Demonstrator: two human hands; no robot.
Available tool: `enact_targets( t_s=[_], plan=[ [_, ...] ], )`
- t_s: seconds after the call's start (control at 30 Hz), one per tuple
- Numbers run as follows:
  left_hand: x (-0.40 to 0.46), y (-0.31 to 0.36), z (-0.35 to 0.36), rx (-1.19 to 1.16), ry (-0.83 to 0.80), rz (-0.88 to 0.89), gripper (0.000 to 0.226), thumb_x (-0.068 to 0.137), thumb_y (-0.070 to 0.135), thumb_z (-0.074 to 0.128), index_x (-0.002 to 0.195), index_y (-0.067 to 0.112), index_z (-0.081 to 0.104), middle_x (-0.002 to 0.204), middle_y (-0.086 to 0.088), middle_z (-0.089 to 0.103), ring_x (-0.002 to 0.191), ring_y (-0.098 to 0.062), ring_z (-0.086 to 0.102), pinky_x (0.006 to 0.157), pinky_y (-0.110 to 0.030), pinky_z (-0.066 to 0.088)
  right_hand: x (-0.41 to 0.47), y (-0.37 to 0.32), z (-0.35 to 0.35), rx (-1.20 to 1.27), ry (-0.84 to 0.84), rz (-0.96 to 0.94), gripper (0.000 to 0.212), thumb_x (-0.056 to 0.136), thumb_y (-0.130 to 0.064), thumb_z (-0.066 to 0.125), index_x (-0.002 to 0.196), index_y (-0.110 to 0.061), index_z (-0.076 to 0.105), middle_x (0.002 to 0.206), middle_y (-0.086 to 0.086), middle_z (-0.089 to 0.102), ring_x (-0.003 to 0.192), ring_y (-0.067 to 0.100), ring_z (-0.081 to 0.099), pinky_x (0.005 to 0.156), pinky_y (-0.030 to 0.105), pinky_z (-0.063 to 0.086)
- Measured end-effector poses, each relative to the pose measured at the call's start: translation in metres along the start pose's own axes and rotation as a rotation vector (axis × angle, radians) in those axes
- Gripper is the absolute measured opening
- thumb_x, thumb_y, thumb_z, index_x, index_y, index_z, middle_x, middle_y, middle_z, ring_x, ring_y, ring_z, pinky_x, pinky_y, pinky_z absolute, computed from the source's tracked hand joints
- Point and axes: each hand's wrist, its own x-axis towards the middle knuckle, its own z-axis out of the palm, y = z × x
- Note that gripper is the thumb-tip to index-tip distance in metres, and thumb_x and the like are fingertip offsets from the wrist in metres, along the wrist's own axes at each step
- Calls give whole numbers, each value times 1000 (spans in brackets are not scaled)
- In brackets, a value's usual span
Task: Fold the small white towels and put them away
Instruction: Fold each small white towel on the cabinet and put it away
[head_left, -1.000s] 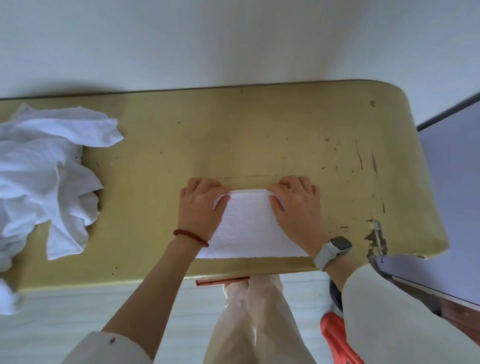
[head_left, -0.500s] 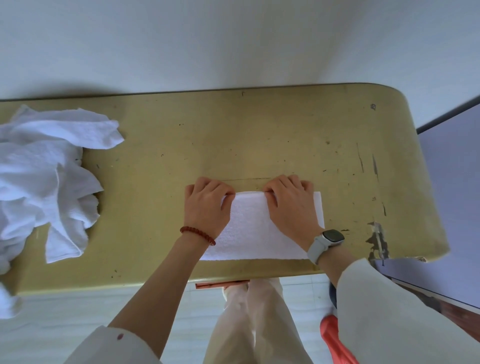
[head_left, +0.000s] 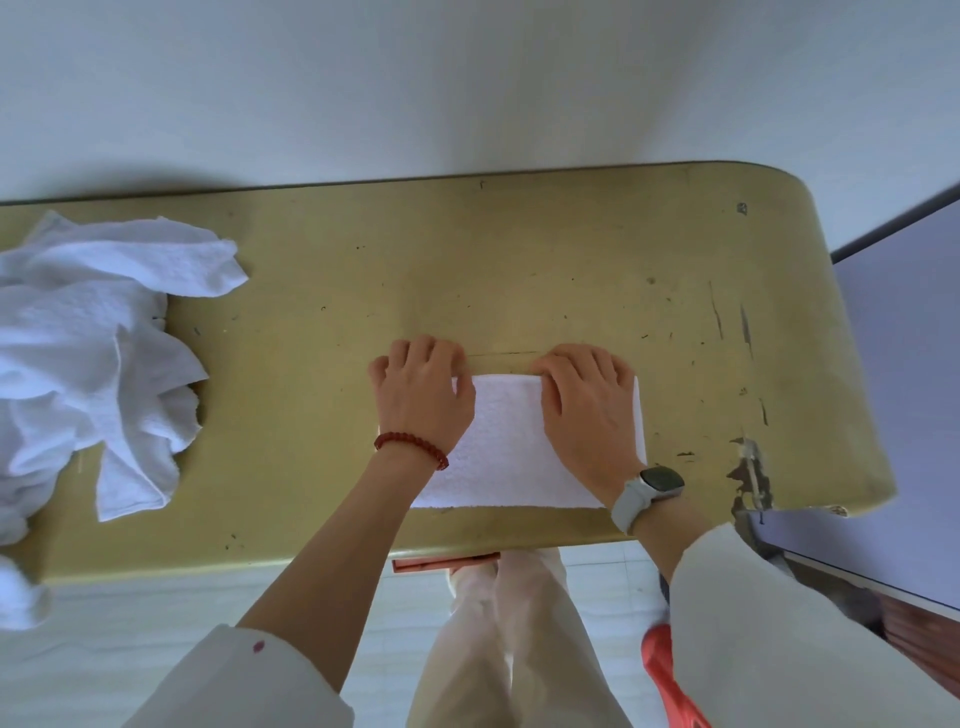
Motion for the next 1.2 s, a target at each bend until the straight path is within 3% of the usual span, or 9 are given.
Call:
enact_targets(
  t_s=[0.2, 0.3, 0.5, 0.6, 0.73, 0.83, 0.93, 1.03, 1.2],
  plan=[
    [-52, -2, 19, 75, -44, 363, 42, 88, 31, 36, 127, 19, 48, 134, -7, 51, 126, -28, 42, 104, -48, 23, -62, 14, -6, -182, -185, -4, 46, 97, -30, 22, 137, -12, 35, 145, 15, 36, 135, 29, 26, 108, 52, 18],
    [-70, -6, 36, 192, -144, 339, 53, 89, 42, 30, 139, 26, 30, 147, -8, 35, 136, -31, 22, 107, -59, 8, -75, 21, -3, -268, -295, 41, 53, 98, -40, 9, 142, -20, 28, 150, 15, 27, 138, 30, 20, 108, 54, 16],
    [-58, -14, 36, 258, -189, 354, 57, 89, 51, 24, 143, 31, 23, 151, -6, 26, 139, -31, 14, 106, -63, 1, -72, 16, -4, -306, -297, 64, 52, 96, -41, 16, 141, -21, 34, 148, 15, 31, 137, 33, 26, 107, 54, 17],
    [-33, -31, 27, 249, -216, 486, 55, 89, 51, 24, 141, 30, 25, 148, -6, 33, 137, -29, 18, 105, -63, 5, -67, 4, -11, -362, -241, 53, 50, 89, -42, 32, 129, -19, 52, 135, 17, 49, 122, 35, 47, 98, 51, 26],
    [-5, -49, 6, 207, -68, 577, 37, 86, 29, 46, 119, 21, 58, 134, -11, 51, 126, -32, 45, 100, -68, 15, -59, -6, -21, -357, -228, -75, 41, 86, -40, 38, 112, -18, 60, 102, 9, 61, 82, 30, 56, 74, 39, 35],
    [-12, -54, -4, 242, 138, 484, 23, 74, 5, 57, 89, 16, 70, 108, -6, 67, 105, -29, 61, 103, -54, 24, -58, -16, -23, -185, -321, -210, 35, 85, -34, 36, 97, -16, 65, 76, 4, 58, 59, 25, 54, 57, 29, 38],
    [-27, -62, -3, 265, 177, 290, 23, 80, 16, 48, 88, 17, 69, 102, -1, 69, 95, -24, 63, 98, -47, 26, -50, -28, -27, -6, -436, -230, 38, 86, -31, 33, 78, -16, 67, 60, 0, 57, 46, 21, 52, 44, 20, 29],
    [-36, -69, 2, 265, 111, 182, 32, 86, 30, 43, 106, 16, 64, 116, -4, 64, 106, -24, 60, 96, -53, 32, -28, -37, -24, 111, -380, -154, 32, 91, -26, 37, 86, -14, 66, 71, 1, 62, 60, 20, 58, 47, 22, 37],
    [-44, -71, 9, 238, -27, 181, 53, 91, 44, 30, 126, 12, 53, 134, -11, 51, 124, -29, 49, 94, -66, 30, 42, -53, 4, 171, -357, 68, 31, 96, -20, 40, 124, -14, 54, 116, 8, 56, 104, 24, 53, 82, 38, 47]
  ],
)
